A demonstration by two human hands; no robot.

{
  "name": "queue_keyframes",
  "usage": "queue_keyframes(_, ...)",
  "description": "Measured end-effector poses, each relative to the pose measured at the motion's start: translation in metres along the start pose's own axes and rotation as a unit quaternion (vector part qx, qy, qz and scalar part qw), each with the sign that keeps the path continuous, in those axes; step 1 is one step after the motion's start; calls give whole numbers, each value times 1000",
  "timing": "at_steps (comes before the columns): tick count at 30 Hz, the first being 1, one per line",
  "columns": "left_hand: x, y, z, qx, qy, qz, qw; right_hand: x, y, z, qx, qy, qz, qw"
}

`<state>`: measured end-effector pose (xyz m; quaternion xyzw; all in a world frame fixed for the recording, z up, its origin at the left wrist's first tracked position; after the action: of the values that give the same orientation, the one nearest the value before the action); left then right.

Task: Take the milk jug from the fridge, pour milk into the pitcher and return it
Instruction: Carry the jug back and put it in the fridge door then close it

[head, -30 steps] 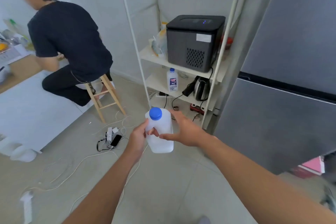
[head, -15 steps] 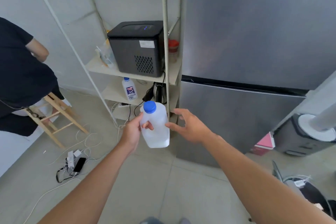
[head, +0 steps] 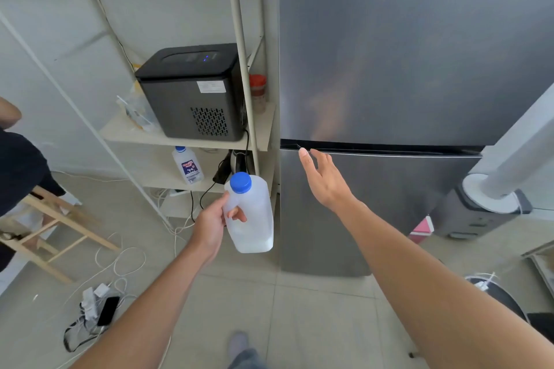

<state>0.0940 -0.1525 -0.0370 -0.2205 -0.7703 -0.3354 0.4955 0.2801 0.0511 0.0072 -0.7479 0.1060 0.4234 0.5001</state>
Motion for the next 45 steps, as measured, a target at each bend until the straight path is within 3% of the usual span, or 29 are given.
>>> queue_keyframes(11, 30, -45, 76, -67, -35, 44, 996, -49, 25, 64, 78, 155, 59, 983)
queue_keyframes(20, 38, -48, 133, -140, -84, 74, 984, -55, 36, 71, 147, 194, -12, 970)
queue_keyframes(25, 36, -36, 159, -188, -92, 119, 971, -46, 28, 48, 174, 262, 31, 949)
queue_keyframes(34, 21, 3, 171, -277, -105, 234, 926, 5, 2, -16, 250, 313, -114, 909)
queue_keyframes(39, 14, 27, 163, -311, -122, 272, 902, 31, -22, -39, 251, 344, -174, 888)
queue_keyframes(45, -9, 54, 162, -366, -105, 393, 837, 48, -40, -68, 276, 378, -211, 858)
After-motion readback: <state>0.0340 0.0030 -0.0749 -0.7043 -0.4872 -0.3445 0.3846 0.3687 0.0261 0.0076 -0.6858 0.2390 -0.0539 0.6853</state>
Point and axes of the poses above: each hand's wrist, its own z-axis towards the middle knuckle, its own y-axis out of the palm, x = y × z, the point moved 1 cm from there along z, towards the middle knuckle, and after that the axes turned 10 degrees about -z, right-handed, at the moved point
